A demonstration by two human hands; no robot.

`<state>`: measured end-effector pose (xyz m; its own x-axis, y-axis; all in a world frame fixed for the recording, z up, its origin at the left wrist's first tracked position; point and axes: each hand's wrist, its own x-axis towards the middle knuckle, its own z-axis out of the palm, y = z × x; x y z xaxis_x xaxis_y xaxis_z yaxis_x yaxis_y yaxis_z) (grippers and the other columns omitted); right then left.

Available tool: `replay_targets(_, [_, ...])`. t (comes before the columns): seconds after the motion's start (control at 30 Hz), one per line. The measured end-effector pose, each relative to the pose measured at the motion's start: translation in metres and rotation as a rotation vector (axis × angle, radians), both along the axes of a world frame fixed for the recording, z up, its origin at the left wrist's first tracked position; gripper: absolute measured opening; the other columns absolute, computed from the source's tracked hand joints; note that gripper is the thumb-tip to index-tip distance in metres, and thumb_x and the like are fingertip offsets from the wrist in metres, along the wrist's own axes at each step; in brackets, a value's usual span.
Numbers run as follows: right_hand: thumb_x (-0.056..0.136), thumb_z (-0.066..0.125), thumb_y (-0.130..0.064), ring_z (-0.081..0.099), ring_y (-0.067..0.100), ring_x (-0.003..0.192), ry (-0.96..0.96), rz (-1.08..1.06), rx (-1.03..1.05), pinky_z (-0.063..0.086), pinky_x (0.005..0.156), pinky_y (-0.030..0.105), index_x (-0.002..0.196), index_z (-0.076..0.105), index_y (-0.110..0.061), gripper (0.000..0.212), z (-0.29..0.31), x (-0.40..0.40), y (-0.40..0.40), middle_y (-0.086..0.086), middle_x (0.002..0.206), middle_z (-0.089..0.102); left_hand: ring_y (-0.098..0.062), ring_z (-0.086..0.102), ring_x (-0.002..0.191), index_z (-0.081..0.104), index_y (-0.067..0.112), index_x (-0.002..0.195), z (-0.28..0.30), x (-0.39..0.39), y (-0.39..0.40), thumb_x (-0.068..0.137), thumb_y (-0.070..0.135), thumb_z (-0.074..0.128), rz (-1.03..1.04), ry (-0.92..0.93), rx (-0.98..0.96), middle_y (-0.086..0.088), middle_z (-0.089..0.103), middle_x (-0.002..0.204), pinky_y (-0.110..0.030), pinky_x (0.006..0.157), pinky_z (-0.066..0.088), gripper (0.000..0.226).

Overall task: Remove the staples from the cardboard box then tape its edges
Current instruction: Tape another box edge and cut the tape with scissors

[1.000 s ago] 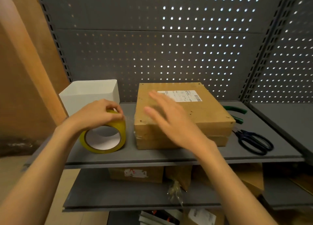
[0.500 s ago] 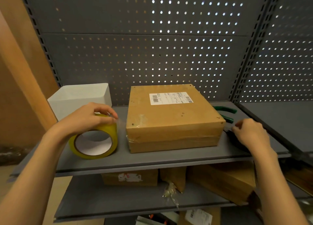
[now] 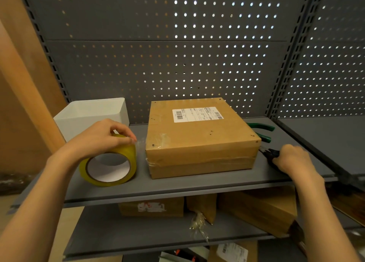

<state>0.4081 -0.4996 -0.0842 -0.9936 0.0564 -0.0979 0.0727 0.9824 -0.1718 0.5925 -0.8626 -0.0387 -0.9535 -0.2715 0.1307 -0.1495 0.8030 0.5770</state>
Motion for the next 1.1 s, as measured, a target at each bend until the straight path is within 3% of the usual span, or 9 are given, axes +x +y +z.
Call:
replay_targets(0.17, [0.094, 0.050, -0.019, 0.052, 0.031, 0.075, 0.138, -0.034, -0.189, 0.044, 0.061, 0.038, 0.105, 0.049, 0.005, 0.026, 0.006, 0.000, 0.008, 0.016, 0.081, 0.049, -0.018, 0.057, 0.091, 0.071, 0.028, 0.081, 0.000, 0.001, -0.001, 0.086, 0.021, 0.063, -0.014, -0.004, 0.012, 0.002, 0.067, 0.094, -0.029, 0.080, 0.049, 0.011])
replay_targets(0.23, [0.096, 0.048, -0.023, 0.044, 0.026, 0.061, 0.263, -0.040, -0.319, 0.034, 0.050, 0.033, 0.096, 0.044, 0.002, 0.025, 0.020, 0.002, 0.010, 0.013, 0.072, 0.045, -0.017, 0.057, 0.091, 0.070, 0.029, 0.082, -0.002, 0.001, -0.003, 0.086, 0.022, 0.063, -0.017, 0.000, 0.017, 0.004, 0.066, 0.095, -0.028, 0.079, 0.048, 0.011])
replay_targets(0.3, [0.095, 0.049, -0.028, 0.047, 0.024, 0.061, 0.377, 0.045, -0.449, 0.029, 0.047, 0.028, 0.094, 0.049, 0.002, 0.030, 0.038, 0.005, 0.010, 0.015, 0.075, 0.055, -0.018, 0.057, 0.092, 0.069, 0.031, 0.084, -0.003, 0.001, -0.006, 0.086, 0.022, 0.062, -0.020, 0.007, 0.015, 0.004, 0.064, 0.096, -0.025, 0.077, 0.047, 0.011])
replay_targets(0.43, [0.087, 0.060, -0.037, 0.062, 0.012, 0.065, 0.482, 0.296, -0.809, 0.044, 0.057, 0.027, 0.088, 0.057, -0.017, 0.020, 0.067, 0.029, -0.009, -0.001, 0.071, 0.065, -0.018, 0.057, 0.089, 0.065, 0.035, 0.088, -0.005, 0.000, -0.007, 0.088, 0.020, 0.060, -0.036, 0.028, 0.004, 0.003, 0.059, 0.097, -0.024, 0.074, 0.048, 0.015])
replay_targets(0.5, [0.081, 0.066, -0.038, 0.062, 0.016, 0.063, 0.405, 0.395, -0.998, 0.052, 0.064, 0.034, 0.082, 0.059, -0.022, 0.018, 0.075, 0.046, -0.029, 0.005, 0.075, 0.068, -0.019, 0.059, 0.088, 0.066, 0.033, 0.086, -0.004, 0.000, -0.007, 0.088, 0.019, 0.060, -0.055, 0.026, 0.000, 0.002, 0.060, 0.096, -0.027, 0.076, 0.051, 0.016])
replay_targets(0.63, [0.074, 0.070, -0.036, 0.056, 0.012, 0.054, 0.194, 0.555, -1.163, 0.048, 0.057, 0.031, 0.083, 0.061, -0.017, 0.023, 0.074, 0.080, -0.078, 0.010, 0.073, 0.067, -0.018, 0.059, 0.088, 0.069, 0.032, 0.082, -0.002, 0.001, -0.006, 0.088, 0.019, 0.061, -0.061, 0.019, 0.018, 0.003, 0.065, 0.096, -0.030, 0.078, 0.051, 0.016])
replay_targets(0.77, [0.069, 0.073, -0.042, 0.057, 0.005, 0.054, -0.067, 0.731, -1.170, 0.047, 0.052, 0.018, 0.090, 0.056, -0.014, 0.039, 0.053, 0.108, -0.117, -0.003, 0.069, 0.062, -0.016, 0.058, 0.091, 0.070, 0.033, 0.080, 0.001, 0.000, -0.004, 0.088, 0.020, 0.059, -0.089, -0.017, 0.013, 0.007, 0.065, 0.095, -0.027, 0.080, 0.048, 0.019])
replay_targets(0.9, [0.064, 0.074, -0.053, 0.056, -0.008, 0.053, -0.105, 0.788, -1.144, 0.042, 0.051, 0.009, 0.088, 0.051, -0.025, 0.044, 0.029, 0.122, -0.137, -0.017, 0.062, 0.061, -0.017, 0.058, 0.090, 0.071, 0.032, 0.079, 0.004, -0.001, -0.002, 0.090, 0.018, 0.056, -0.115, -0.043, -0.004, 0.004, 0.067, 0.094, -0.035, 0.084, 0.048, 0.023])
replay_targets(1.1, [0.048, 0.070, -0.071, 0.062, 0.005, 0.059, -0.209, 0.775, -1.213, 0.048, 0.057, 0.023, 0.086, 0.051, -0.027, 0.062, 0.012, 0.132, -0.146, -0.014, 0.061, 0.061, -0.012, 0.059, 0.092, 0.072, 0.033, 0.077, 0.004, -0.001, -0.003, 0.089, 0.019, 0.056, -0.119, -0.052, 0.049, 0.012, 0.067, 0.090, -0.029, 0.085, 0.043, 0.025])
